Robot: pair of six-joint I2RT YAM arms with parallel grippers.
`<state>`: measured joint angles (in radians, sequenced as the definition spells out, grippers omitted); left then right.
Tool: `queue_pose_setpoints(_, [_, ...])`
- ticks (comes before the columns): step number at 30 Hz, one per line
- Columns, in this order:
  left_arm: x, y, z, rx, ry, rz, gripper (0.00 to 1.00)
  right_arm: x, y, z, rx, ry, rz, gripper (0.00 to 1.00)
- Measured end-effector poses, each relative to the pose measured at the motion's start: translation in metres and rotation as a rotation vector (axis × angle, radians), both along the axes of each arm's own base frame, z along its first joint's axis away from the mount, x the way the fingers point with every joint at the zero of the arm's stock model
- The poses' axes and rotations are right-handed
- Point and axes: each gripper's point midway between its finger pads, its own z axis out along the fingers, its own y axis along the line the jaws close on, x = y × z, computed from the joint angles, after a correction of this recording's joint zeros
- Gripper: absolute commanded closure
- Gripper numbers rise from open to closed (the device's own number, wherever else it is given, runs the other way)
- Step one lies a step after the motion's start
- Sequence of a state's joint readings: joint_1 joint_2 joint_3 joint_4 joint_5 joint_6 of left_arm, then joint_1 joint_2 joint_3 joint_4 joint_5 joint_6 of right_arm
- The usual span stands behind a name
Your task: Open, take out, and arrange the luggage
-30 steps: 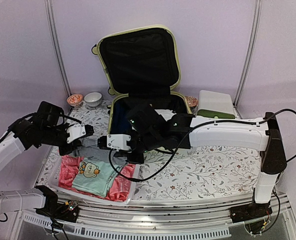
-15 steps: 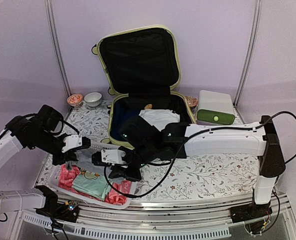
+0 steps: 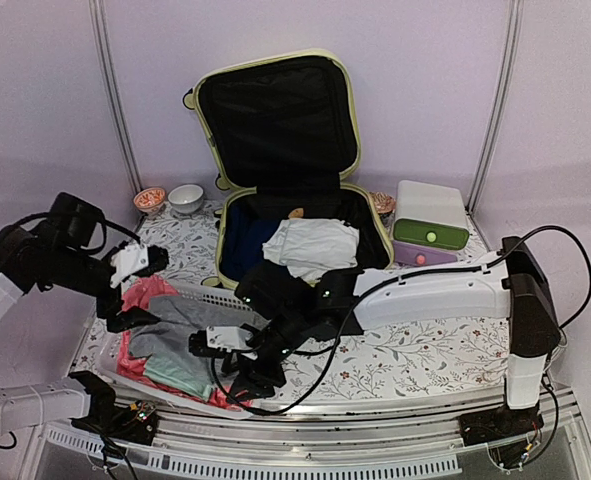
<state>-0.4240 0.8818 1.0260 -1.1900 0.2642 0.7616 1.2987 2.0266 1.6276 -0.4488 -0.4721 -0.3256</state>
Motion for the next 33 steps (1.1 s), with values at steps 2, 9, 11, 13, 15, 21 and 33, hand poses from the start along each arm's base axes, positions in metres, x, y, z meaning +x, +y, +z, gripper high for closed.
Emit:
queue_pose_setpoints(2, [0.007,-0.01,0.038,-0.109,-0.099,0.016,0.02,-0.001,-0.007,0.01,0.024,0.037,0.004,0.28])
queue_pose_setpoints(9, [0.013,-0.024,0.107,-0.378,-0.204,0.138,0.02,0.02,-0.011,0.084,0.206,0.088,-0.034,0.42])
queue_pose_setpoints(11, [0.018,-0.024,0.114,-0.442,-0.175,0.218,0.02,0.022,-0.008,0.095,0.241,0.1,-0.047,0.58])
queue_pose_setpoints(13, [0.022,-0.025,0.118,-0.514,-0.124,0.315,0.02,0.021,-0.005,0.097,0.249,0.12,-0.058,0.75])
queue_pose_setpoints(15, [0.028,-0.022,0.118,-0.579,-0.059,0.435,0.02,0.018,-0.001,0.098,0.252,0.15,-0.07,0.95])
queue_pose_setpoints(21, [0.031,-0.015,0.047,-0.65,0.196,0.752,1.0,0.006,0.01,0.088,0.253,0.18,-0.096,0.98])
queue_pose_setpoints(33, [0.009,-0.005,-0.063,-0.643,0.372,0.944,1.0,0.0,0.033,-0.032,-0.003,0.086,-0.193,0.99])
